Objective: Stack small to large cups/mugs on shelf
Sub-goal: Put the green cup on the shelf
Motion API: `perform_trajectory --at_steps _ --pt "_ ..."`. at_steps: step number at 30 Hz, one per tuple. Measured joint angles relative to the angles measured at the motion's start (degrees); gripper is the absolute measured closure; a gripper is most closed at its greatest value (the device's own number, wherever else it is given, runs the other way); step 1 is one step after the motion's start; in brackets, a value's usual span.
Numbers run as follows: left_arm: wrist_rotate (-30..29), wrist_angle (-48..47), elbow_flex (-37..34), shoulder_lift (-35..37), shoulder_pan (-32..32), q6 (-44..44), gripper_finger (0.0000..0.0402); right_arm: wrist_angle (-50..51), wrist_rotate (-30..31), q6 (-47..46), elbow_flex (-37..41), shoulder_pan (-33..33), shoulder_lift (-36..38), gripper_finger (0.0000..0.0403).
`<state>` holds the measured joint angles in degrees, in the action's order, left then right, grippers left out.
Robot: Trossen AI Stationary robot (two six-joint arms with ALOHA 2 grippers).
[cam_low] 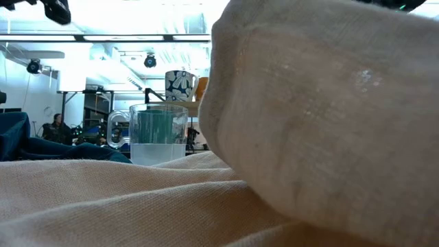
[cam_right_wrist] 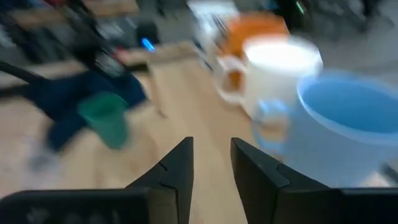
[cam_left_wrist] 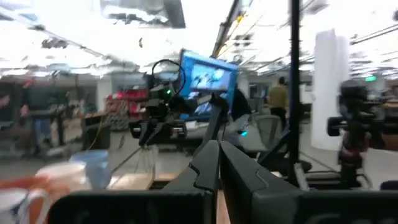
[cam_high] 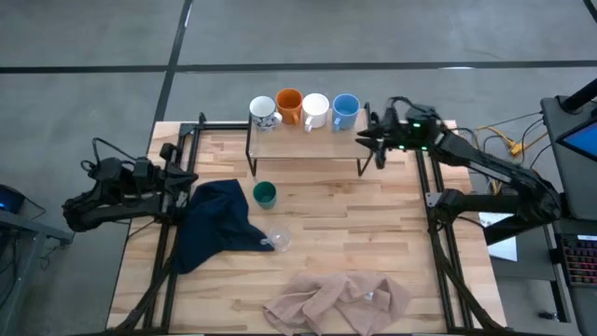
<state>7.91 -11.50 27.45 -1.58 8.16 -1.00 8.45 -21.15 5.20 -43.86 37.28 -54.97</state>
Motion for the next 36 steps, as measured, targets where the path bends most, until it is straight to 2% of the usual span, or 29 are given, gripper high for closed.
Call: perform_trajectory --at_steps 5,8,12,16,24,29,36 --pt "2.77 -5.76 3.12 0.0 0.0 -0.53 0.0402 -0.93 -7.85 -4.64 0.0 -2.56 10.56 0.0311" --pt "3.09 -10.52 2.75 0.0 0.0 -2.87 0.0402 -1.64 -8.82 -6.68 0.0 -6.35 15.4 0.0315" --pt "3.86 -11.4 0.02 0.0 0.0 -3.14 0.0402 -1.77 -8.42 -8.09 0.0 -12.56 19.3 0.0319" --pt "4.13 -11.58 -1.99 0.0 0.0 -4.28 0.0402 -1.78 -3.86 -8.84 0.0 -19.43 20.1 0.0319" --pt "5.12 -11.59 -10.54 0.02 0.0 -19.31 0.0402 -1.67 4.26 -8.05 0.02 -30.23 17.08 0.0321" --pt "5.11 -7.49 -17.12 0.02 0.0 -29.01 0.0402 -1.26 8.59 -6.25 0.07 -33.48 15.06 0.0321" --pt "2.95 5.42 -23.93 -1.77 -0.02 -37.59 0.0402 -1.37 13.92 -5.98 2.64 -34.06 14.86 0.0324"
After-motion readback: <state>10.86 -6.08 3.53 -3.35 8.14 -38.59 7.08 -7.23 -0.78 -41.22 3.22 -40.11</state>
